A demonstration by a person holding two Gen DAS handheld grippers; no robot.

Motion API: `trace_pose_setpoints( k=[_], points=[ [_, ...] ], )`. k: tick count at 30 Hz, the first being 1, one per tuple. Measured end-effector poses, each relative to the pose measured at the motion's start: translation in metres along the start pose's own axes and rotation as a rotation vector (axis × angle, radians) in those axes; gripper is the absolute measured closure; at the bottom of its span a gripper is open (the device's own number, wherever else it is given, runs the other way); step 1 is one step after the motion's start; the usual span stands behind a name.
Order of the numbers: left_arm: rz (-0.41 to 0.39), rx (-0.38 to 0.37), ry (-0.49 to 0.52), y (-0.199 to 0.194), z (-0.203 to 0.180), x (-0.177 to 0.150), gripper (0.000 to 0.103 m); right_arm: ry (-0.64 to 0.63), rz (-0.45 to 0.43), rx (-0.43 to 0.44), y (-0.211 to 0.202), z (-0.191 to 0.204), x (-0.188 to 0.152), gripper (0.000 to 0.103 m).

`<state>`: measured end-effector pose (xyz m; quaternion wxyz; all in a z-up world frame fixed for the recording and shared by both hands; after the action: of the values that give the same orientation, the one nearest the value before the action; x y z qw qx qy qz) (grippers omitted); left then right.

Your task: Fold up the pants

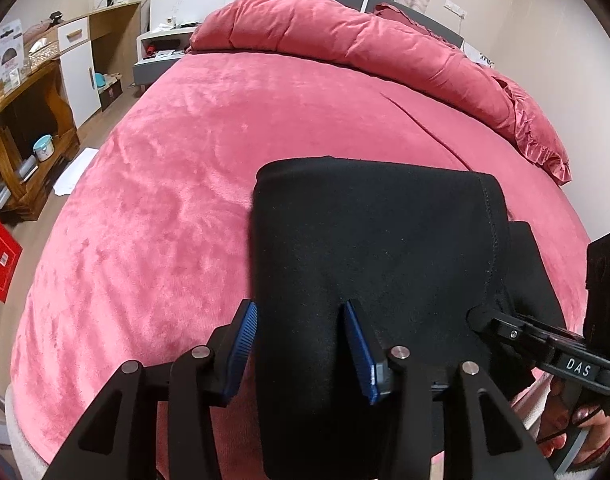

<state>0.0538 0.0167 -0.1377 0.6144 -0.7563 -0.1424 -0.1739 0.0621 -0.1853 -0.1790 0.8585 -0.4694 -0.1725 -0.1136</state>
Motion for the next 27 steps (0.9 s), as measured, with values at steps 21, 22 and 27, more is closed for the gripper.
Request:
trace_pose_setpoints(
  k=[21,22,27],
  points=[
    [-0.078,-0.039,0.176,-0.032,-0.065,0.019,0.057,-0.077,-0.243,-0.071,-0.132,-0.017,0.015,0.089],
    [-0.078,-0.052,0.210,-0.031,-0.075,0.018,0.057,-0.060,-0.240,-0.087,-0.136,-0.027,0.014,0.089],
    [-0.008,-0.072,0.372,0.000,-0.121,0.008,0.057,0.094,-0.209,-0.135,-0.130,-0.085,0.001,0.089]
  ],
)
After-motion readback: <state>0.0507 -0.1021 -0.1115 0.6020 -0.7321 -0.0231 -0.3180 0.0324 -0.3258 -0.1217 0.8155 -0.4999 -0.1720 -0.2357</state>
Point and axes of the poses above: each gripper's, at about its wrist camera, not at the fingertips, and y roughly the way its jaws point, z to its left, x to its top, the point moved 4 cm from there along y, roughly the way its jaws point, and after that the axes turned 7 degrees about z, right-handed, at the moved point
